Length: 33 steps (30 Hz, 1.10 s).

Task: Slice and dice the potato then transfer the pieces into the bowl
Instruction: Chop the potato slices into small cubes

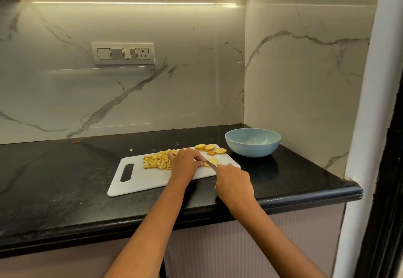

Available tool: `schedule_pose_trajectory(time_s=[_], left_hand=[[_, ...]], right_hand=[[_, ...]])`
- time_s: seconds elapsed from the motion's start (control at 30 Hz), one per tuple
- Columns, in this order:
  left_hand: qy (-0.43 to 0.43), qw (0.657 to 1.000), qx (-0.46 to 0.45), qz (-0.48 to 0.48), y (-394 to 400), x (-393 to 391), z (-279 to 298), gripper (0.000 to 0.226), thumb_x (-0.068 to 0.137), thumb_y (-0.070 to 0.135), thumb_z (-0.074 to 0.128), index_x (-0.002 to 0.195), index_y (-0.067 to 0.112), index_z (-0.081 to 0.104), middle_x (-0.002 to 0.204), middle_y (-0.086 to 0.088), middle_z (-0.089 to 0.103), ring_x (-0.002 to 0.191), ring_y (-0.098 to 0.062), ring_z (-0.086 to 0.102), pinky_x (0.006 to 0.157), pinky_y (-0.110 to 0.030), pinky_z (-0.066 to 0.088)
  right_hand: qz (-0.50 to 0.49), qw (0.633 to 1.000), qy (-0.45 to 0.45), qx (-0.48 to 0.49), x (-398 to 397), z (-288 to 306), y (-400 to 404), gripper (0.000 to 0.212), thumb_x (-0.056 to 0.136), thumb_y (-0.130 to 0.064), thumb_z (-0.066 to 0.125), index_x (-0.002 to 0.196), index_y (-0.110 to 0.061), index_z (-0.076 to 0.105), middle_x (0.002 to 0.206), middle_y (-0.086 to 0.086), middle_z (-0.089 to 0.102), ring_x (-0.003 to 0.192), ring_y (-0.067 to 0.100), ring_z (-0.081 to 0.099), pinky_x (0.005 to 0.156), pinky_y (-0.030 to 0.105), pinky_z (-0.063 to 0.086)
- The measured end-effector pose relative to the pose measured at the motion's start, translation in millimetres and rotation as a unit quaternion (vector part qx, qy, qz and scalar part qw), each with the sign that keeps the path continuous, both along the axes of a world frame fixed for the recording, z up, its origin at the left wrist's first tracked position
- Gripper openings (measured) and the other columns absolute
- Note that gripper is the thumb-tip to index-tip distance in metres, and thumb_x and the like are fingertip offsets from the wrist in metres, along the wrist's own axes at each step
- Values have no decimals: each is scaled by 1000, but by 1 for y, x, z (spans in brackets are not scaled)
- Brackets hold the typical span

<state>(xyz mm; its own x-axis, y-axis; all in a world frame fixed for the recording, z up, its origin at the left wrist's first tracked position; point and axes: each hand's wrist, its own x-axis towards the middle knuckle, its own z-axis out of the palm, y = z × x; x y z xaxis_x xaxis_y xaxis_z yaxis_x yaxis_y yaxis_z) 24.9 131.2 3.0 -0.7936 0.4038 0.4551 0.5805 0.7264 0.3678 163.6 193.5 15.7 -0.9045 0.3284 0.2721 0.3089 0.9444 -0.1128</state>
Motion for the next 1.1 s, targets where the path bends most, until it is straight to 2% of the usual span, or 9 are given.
schedule_pose_trajectory(time_s=[0.27, 0.43, 0.53, 0.63, 0.73, 0.83, 0.97, 1.1], left_hand=[[21, 999, -38, 3, -1, 1, 3, 9, 85, 30, 64, 90, 30, 72, 107, 8, 65, 110, -15, 53, 94, -39, 23], [23, 999, -32, 5, -1, -1, 2, 10, 86, 30, 63, 90, 29, 72, 110, 9, 64, 114, -16, 51, 101, -41, 22], [23, 999, -30, 8, -1, 1, 2, 11, 87, 30, 63, 92, 28, 72, 112, 8, 64, 114, -16, 51, 100, -40, 21], [17, 1000, -16, 4, -3, 3, 0, 11, 87, 29, 62, 92, 27, 72, 110, 9, 65, 114, -15, 51, 101, -39, 20], [20, 1000, -4, -11, -1, 0, -1, 9, 87, 25, 62, 88, 25, 71, 105, 9, 67, 110, -13, 53, 104, -41, 20], [29, 999, -8, -27, 5, -1, -1, 10, 88, 25, 61, 89, 26, 70, 104, 9, 67, 109, -12, 52, 99, -38, 22], [34, 999, -12, -32, 10, -6, -1, 11, 87, 26, 63, 95, 28, 70, 108, 9, 67, 111, -14, 50, 92, -36, 24], [-2, 998, -38, -56, 11, -11, 0, 25, 89, 22, 61, 113, 29, 63, 125, 5, 59, 120, -18, 45, 100, -40, 23]], right_hand=[[3, 1000, -5, 12, -12, 8, -5, 25, 98, -10, 43, 120, -8, 54, 117, 10, 58, 102, 22, 59, 72, 26, 40], [20, 999, -11, 46, 7, -1, -7, 26, 99, -12, 42, 123, -8, 51, 117, 9, 58, 102, 21, 60, 79, 27, 44], [12, 998, 2, 55, 6, -2, -8, 26, 99, -11, 43, 123, -7, 51, 115, 9, 59, 99, 21, 61, 77, 26, 45], [6, 999, 15, 44, 2, -2, -5, 25, 99, -11, 42, 121, -7, 52, 114, 10, 59, 98, 20, 61, 71, 25, 40], [-4, 1000, 27, 12, 4, -6, 0, 28, 99, -13, 44, 126, -8, 48, 115, 9, 59, 98, 20, 61, 75, 26, 45], [-37, 998, 50, -6, 6, -8, 9, 29, 98, -18, 46, 126, -10, 46, 109, 8, 61, 92, 18, 62, 74, 26, 47], [-59, 998, 39, 2, 6, -6, 24, 27, 97, -20, 47, 122, -11, 50, 104, 7, 61, 87, 17, 62, 68, 25, 44], [-43, 999, 18, 27, 3, -3, 29, 26, 97, -21, 48, 121, -10, 54, 103, 6, 62, 83, 16, 61, 65, 23, 41]])
